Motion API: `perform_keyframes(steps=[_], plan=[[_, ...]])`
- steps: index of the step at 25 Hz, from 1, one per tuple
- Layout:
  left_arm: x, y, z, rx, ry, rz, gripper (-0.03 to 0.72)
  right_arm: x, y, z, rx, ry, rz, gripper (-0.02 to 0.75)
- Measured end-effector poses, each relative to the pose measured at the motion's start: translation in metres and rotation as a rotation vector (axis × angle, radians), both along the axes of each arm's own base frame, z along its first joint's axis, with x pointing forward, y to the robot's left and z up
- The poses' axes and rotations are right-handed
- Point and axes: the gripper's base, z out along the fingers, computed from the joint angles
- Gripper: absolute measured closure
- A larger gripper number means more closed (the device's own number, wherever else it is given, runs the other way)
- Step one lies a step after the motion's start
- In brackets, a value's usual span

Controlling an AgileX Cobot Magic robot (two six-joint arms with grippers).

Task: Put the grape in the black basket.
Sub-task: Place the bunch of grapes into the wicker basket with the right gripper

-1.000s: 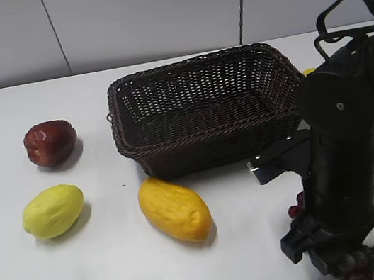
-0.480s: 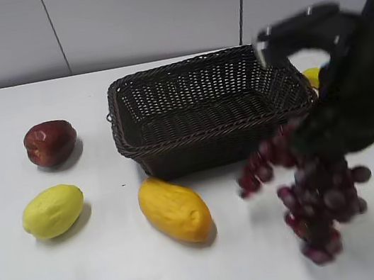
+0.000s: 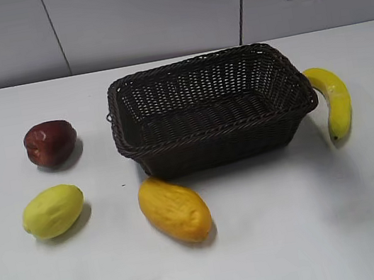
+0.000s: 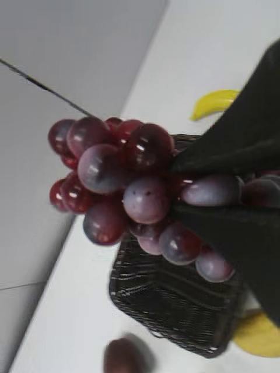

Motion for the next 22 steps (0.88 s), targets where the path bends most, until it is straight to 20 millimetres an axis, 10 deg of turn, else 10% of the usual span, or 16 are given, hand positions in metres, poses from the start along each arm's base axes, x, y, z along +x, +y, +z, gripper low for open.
perform_keyframes(steps=[6, 16, 22], plan=[[0.0, 0.0, 0.0, 0.0, 0.0, 0.0, 0.136, 0.043, 0.033, -0.028, -0.058, -0.054, 0.028, 0.655], [0.0, 0.0, 0.0, 0.0, 0.0, 0.0, 0.136, 0.105, 0.082, -0.154, -0.279, 0.161, 0.044, 0.638], [0.0, 0.0, 0.0, 0.0, 0.0, 0.0, 0.136, 0.108, 0.083, -0.17, -0.324, 0.216, 0.034, 0.214]])
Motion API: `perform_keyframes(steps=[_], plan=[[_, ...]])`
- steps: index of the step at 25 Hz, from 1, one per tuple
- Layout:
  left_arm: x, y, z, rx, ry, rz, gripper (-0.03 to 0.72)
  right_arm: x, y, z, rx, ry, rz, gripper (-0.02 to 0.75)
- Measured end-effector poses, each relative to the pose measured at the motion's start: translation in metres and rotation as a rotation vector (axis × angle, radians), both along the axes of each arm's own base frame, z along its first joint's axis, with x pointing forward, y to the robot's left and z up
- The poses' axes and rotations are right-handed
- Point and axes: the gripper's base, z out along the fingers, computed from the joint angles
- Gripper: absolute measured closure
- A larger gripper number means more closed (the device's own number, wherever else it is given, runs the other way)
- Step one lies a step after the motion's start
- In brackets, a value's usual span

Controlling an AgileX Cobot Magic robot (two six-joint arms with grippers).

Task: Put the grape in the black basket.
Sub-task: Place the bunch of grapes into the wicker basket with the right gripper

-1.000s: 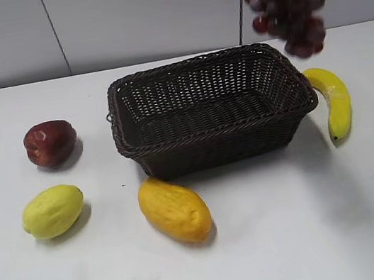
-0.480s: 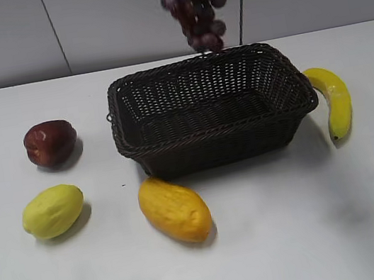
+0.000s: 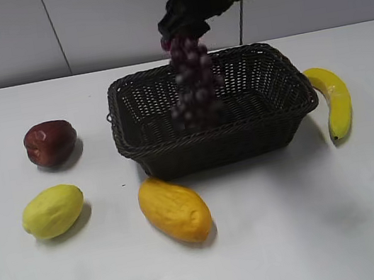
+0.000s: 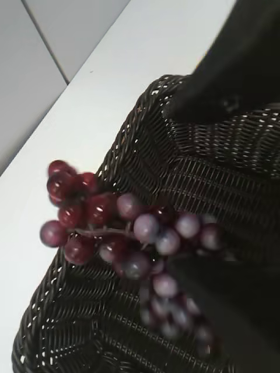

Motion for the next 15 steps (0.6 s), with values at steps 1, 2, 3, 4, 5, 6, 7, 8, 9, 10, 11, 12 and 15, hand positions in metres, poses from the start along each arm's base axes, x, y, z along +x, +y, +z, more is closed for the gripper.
perform_keyframes(steps=[1, 2, 3, 4, 5, 6, 7, 8, 9, 10, 11, 12, 15], plan=[[0.0, 0.0, 0.0, 0.0, 0.0, 0.0, 0.136, 0.0, -0.001, 0.001, -0.01, 0.006, -0.007, 0.154], [0.0, 0.0, 0.0, 0.0, 0.0, 0.0, 0.136, -0.001, -0.003, 0.003, -0.026, 0.021, -0.022, 0.127], [0.0, 0.0, 0.0, 0.0, 0.0, 0.0, 0.136, -0.001, -0.007, 0.004, -0.044, 0.041, -0.043, 0.111], [0.0, 0.0, 0.0, 0.0, 0.0, 0.0, 0.136, 0.0, -0.012, 0.007, -0.054, 0.064, -0.066, 0.103], [0.0, 0.0, 0.0, 0.0, 0.0, 0.0, 0.136, 0.002, -0.017, 0.01, -0.051, 0.089, -0.084, 0.097], [0.0, 0.0, 0.0, 0.0, 0.0, 0.0, 0.136, 0.005, -0.025, 0.013, -0.041, 0.127, -0.115, 0.094], [0.0, 0.0, 0.0, 0.0, 0.0, 0.0, 0.136, 0.009, -0.036, 0.015, -0.03, 0.166, -0.146, 0.094], [0.0, 0.0, 0.0, 0.0, 0.0, 0.0, 0.136, 0.014, -0.048, 0.017, -0.003, 0.207, -0.177, 0.092], [0.0, 0.0, 0.0, 0.0, 0.0, 0.0, 0.136, 0.018, -0.059, 0.018, 0.021, 0.252, -0.208, 0.092], [0.0, 0.0, 0.0, 0.0, 0.0, 0.0, 0.136, 0.022, -0.074, 0.018, 0.033, 0.291, -0.248, 0.092], [0.0, 0.0, 0.0, 0.0, 0.0, 0.0, 0.136, 0.027, -0.088, 0.018, 0.049, 0.324, -0.286, 0.092], [0.0, 0.0, 0.0, 0.0, 0.0, 0.0, 0.136, 0.03, -0.099, 0.018, 0.059, 0.341, -0.314, 0.092], [0.0, 0.0, 0.0, 0.0, 0.0, 0.0, 0.136, 0.04, -0.14, 0.021, 0.091, 0.356, -0.406, 0.101]])
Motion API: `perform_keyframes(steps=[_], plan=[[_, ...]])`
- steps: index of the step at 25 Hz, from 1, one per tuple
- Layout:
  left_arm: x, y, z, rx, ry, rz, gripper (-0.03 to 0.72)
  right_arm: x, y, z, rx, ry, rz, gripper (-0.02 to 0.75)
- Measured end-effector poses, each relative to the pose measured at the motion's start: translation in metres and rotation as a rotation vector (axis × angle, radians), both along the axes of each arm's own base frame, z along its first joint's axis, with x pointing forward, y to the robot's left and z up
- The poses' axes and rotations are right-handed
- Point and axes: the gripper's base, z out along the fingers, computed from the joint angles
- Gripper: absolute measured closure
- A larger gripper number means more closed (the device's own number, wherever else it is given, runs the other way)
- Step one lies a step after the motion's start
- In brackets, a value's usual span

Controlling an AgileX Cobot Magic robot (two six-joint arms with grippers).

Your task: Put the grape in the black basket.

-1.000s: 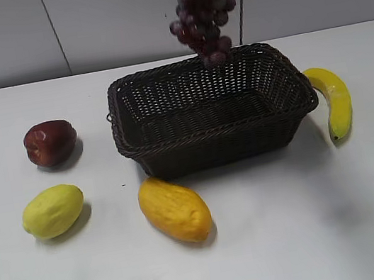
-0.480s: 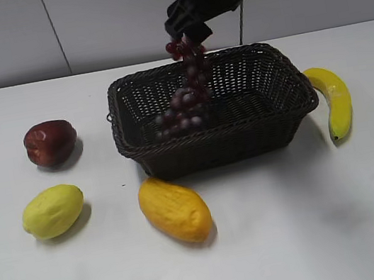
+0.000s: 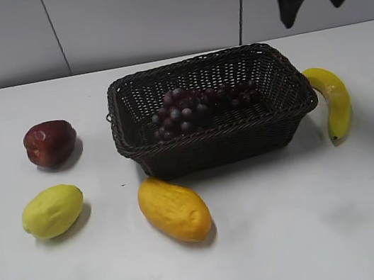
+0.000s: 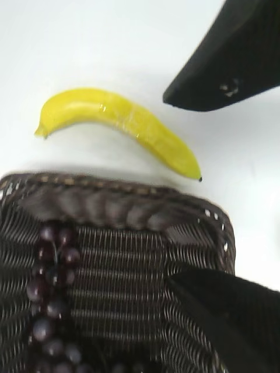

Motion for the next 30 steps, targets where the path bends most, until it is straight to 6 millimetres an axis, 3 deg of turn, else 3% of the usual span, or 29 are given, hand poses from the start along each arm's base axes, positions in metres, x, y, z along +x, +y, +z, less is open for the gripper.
perform_keyframes(steps=[4, 7, 13, 20, 25, 30], plan=[[0.0, 0.0, 0.0, 0.0, 0.0, 0.0, 0.136, -0.012, -0.04, 0.015, 0.019, -0.009, -0.064, 0.109], [0.0, 0.0, 0.0, 0.0, 0.0, 0.0, 0.136, -0.039, -0.063, 0.031, 0.014, -0.024, -0.082, 0.122], [0.0, 0.0, 0.0, 0.0, 0.0, 0.0, 0.136, -0.135, -0.08, 0.043, 0.045, -0.06, -0.073, 0.143], [0.0, 0.0, 0.0, 0.0, 0.0, 0.0, 0.136, -0.236, -0.093, 0.011, 0.095, -0.128, -0.065, 0.144], [0.0, 0.0, 0.0, 0.0, 0.0, 0.0, 0.136, -0.29, -0.1, -0.015, 0.127, -0.167, -0.061, 0.144], [0.0, 0.0, 0.0, 0.0, 0.0, 0.0, 0.136, -0.333, -0.105, -0.025, 0.164, -0.276, -0.045, 0.144]])
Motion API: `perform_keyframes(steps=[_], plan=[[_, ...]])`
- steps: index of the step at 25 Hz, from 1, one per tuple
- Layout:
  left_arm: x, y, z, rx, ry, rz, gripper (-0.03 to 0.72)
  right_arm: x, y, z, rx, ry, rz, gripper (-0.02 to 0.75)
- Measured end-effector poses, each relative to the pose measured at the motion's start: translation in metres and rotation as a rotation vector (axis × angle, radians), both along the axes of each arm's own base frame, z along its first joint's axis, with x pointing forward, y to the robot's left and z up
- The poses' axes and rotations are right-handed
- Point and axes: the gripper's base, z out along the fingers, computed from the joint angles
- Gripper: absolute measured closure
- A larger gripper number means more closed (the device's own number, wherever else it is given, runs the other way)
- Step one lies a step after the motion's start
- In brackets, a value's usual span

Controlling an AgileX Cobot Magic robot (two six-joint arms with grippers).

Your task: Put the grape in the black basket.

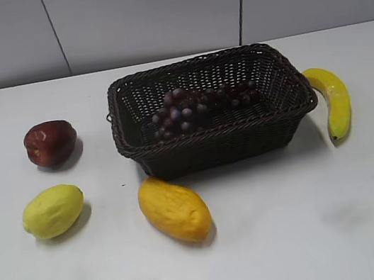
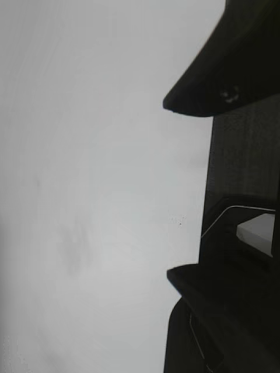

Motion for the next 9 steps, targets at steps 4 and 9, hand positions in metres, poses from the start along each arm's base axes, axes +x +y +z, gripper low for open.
perform_keyframes(steps=[4, 9], plan=[[0.0, 0.0, 0.0, 0.0, 0.0, 0.0, 0.136, -0.026, -0.003, -0.004, 0.029, -0.107, 0.007, 0.144], [0.0, 0.0, 0.0, 0.001, 0.0, 0.0, 0.136, -0.05, -0.006, -0.005, 0.043, -0.299, 0.035, 0.144]])
